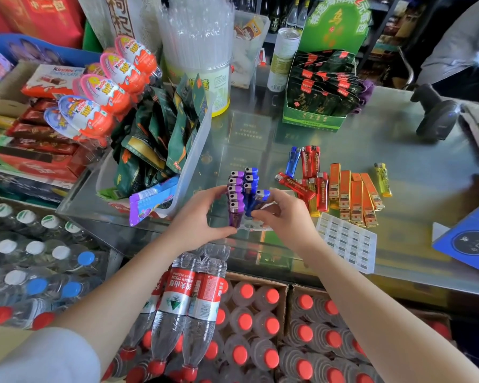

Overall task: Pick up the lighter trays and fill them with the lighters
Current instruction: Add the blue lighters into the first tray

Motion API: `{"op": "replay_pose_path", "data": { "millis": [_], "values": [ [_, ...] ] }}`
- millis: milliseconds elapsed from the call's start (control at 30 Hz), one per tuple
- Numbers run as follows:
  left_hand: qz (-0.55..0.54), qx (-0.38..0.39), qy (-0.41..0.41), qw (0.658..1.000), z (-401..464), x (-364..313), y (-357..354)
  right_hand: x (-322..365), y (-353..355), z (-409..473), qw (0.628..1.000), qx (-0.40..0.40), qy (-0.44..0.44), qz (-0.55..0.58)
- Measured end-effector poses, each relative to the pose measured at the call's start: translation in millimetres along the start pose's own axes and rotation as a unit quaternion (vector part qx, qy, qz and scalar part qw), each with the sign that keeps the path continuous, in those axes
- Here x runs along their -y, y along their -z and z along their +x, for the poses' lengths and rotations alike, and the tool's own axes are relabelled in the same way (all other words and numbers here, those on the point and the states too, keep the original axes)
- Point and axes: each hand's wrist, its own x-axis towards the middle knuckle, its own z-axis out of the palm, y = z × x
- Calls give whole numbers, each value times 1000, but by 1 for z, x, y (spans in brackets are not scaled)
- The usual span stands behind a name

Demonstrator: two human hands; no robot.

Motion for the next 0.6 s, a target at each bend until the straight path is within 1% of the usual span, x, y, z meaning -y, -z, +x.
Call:
{"op": "replay_pose_path", "data": {
  "millis": [100,200,333,433,533,600],
  "values": [
    [-1,0,2,1000,0,2,0,-1,-3,0,997,4,42,-61],
    [1,0,6,1000,0,2,0,-7,-7,-3,991,-16,77,-109],
    [5,0,9,1000,0,1,0,-8,-7,-2,983,-35,86,-157],
    [10,-2,9,1000,0,4,-1,-9,-10,-2,971,-48,99,-214],
    [12,-6,6,1000,1,4,-2,-5,-10,-3,959,-36,107,-258],
    [10,-6,2,1000,1,4,-2,1,0,2,951,3,118,-285]
  ]
}}
